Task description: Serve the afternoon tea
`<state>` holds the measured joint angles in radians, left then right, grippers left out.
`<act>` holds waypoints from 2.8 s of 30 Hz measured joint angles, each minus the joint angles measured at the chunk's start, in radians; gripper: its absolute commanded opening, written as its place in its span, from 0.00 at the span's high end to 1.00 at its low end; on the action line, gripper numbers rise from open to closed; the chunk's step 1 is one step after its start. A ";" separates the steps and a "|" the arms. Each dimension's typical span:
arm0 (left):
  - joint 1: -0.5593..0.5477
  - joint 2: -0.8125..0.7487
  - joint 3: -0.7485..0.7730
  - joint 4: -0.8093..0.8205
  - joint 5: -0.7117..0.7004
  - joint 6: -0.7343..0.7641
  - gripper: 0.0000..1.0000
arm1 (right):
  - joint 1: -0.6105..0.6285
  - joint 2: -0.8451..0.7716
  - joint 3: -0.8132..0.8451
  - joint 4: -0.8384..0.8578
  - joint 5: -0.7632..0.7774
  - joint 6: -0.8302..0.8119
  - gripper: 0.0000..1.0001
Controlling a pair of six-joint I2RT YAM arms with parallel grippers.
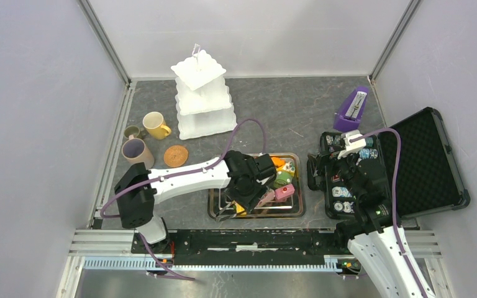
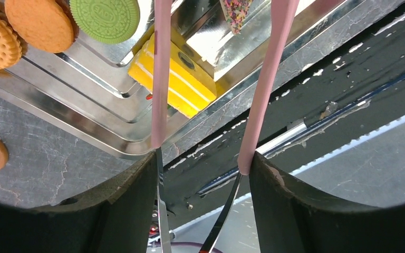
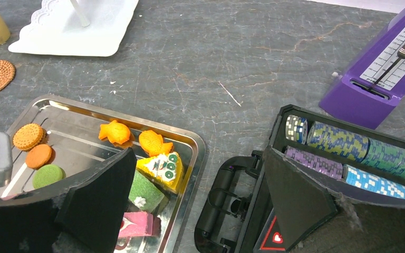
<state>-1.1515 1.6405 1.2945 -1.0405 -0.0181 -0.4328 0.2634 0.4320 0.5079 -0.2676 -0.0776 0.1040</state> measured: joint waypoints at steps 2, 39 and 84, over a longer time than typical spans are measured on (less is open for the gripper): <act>-0.011 0.008 -0.002 0.002 -0.020 -0.001 0.36 | 0.000 0.000 0.000 0.000 0.000 0.000 0.02; -0.048 -0.023 -0.039 0.015 -0.164 -0.057 0.78 | 0.000 0.003 -0.011 0.000 0.000 0.000 0.02; 0.731 -0.228 -0.111 0.145 -0.190 0.094 0.80 | 0.000 0.300 0.124 0.020 -0.008 -0.028 0.02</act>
<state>-0.4206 1.4124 1.1831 -0.8951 -0.2077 -0.3386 0.2634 0.7322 0.6315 -0.2478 -0.0860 0.0761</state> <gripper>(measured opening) 0.558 0.979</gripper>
